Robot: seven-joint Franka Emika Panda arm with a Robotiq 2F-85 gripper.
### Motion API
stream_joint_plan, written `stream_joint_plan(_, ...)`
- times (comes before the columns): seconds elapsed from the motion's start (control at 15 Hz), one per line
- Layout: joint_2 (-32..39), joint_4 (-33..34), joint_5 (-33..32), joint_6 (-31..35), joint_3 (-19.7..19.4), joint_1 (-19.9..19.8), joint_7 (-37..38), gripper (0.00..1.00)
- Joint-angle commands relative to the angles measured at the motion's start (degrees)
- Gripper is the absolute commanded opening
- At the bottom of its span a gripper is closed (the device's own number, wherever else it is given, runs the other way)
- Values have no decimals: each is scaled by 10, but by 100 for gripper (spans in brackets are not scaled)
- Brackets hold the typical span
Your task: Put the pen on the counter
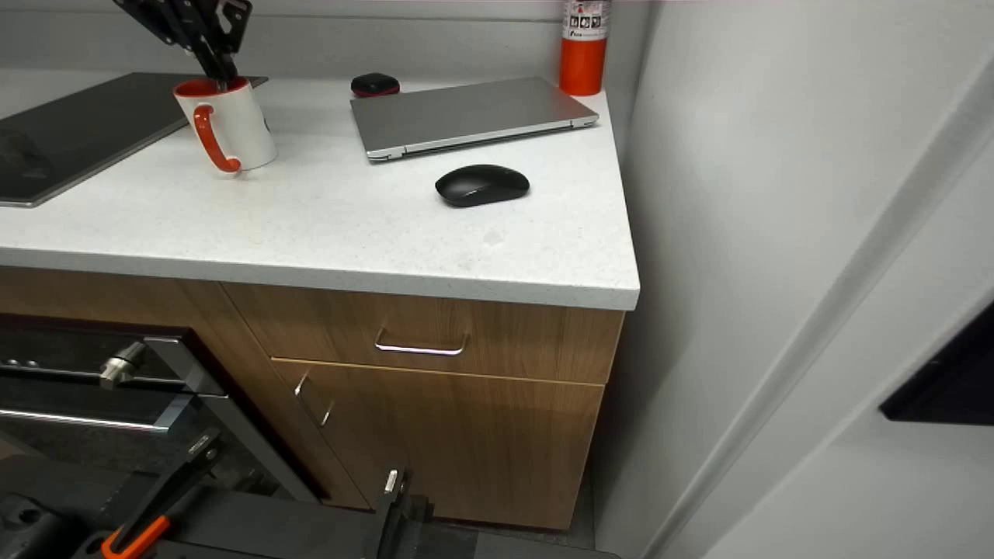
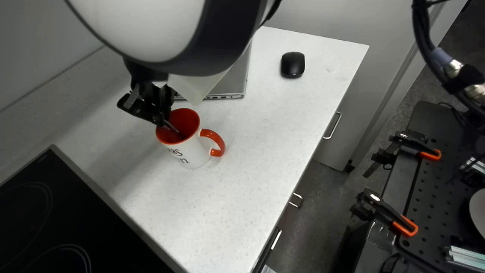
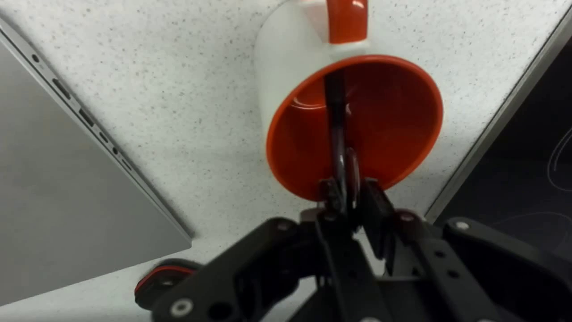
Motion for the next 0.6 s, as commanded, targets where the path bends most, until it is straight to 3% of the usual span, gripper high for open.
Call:
stream_joint_plan(0.0,-23,-18,-7,16,0,-2,-12,4)
stream_joint_plan(0.53,-166,-58,38,-28,-8,-3,-40,4)
